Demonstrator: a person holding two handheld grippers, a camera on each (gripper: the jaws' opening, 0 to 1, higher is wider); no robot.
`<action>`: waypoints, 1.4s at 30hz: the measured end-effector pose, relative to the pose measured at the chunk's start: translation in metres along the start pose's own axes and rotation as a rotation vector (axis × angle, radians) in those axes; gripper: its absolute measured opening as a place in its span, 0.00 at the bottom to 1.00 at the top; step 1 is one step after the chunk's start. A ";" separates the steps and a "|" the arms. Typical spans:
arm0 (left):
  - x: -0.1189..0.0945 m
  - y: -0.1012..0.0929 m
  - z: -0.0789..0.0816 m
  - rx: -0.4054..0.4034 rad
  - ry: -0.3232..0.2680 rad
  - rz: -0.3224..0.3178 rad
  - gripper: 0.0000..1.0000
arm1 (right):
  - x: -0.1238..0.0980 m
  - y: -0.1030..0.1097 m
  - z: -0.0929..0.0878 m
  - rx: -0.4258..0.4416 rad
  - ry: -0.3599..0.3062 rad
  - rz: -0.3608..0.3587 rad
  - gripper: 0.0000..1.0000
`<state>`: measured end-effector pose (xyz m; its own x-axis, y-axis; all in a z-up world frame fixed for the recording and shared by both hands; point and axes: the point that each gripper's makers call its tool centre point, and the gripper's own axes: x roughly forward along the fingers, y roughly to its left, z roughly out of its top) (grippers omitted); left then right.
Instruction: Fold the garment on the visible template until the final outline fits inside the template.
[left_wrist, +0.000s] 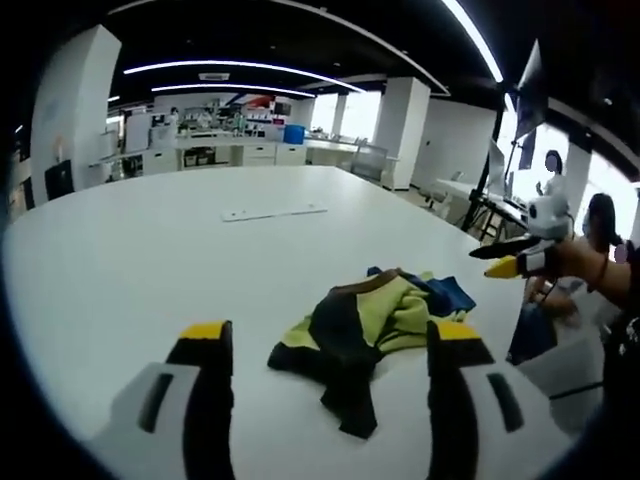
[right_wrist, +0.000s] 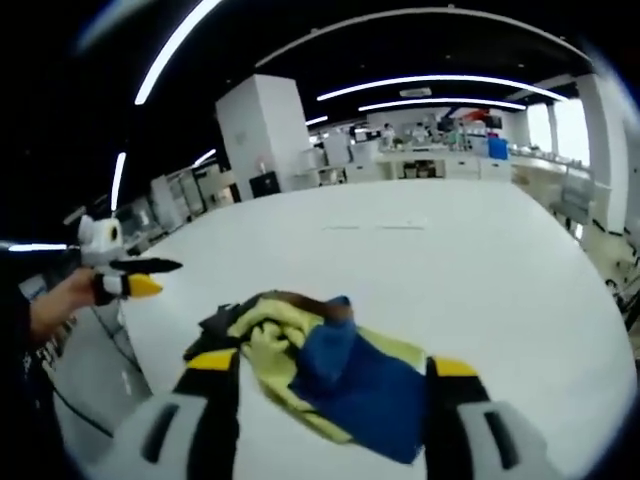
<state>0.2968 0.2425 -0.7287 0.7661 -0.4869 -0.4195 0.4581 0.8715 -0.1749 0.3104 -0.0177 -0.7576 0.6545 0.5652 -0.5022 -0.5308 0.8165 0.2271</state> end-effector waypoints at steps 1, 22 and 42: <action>0.003 -0.001 -0.001 0.003 0.003 -0.003 0.76 | 0.002 0.001 -0.002 0.004 0.006 0.005 0.73; 0.053 0.003 -0.048 -0.053 0.126 -0.039 0.41 | 0.051 -0.009 -0.027 0.047 0.093 0.017 0.36; 0.068 -0.001 -0.074 -0.083 0.197 -0.038 0.16 | 0.072 -0.008 -0.047 0.112 0.169 0.057 0.07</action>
<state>0.3153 0.2132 -0.8235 0.6427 -0.5054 -0.5758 0.4396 0.8588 -0.2632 0.3367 0.0116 -0.8346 0.5205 0.5911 -0.6161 -0.4956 0.7968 0.3457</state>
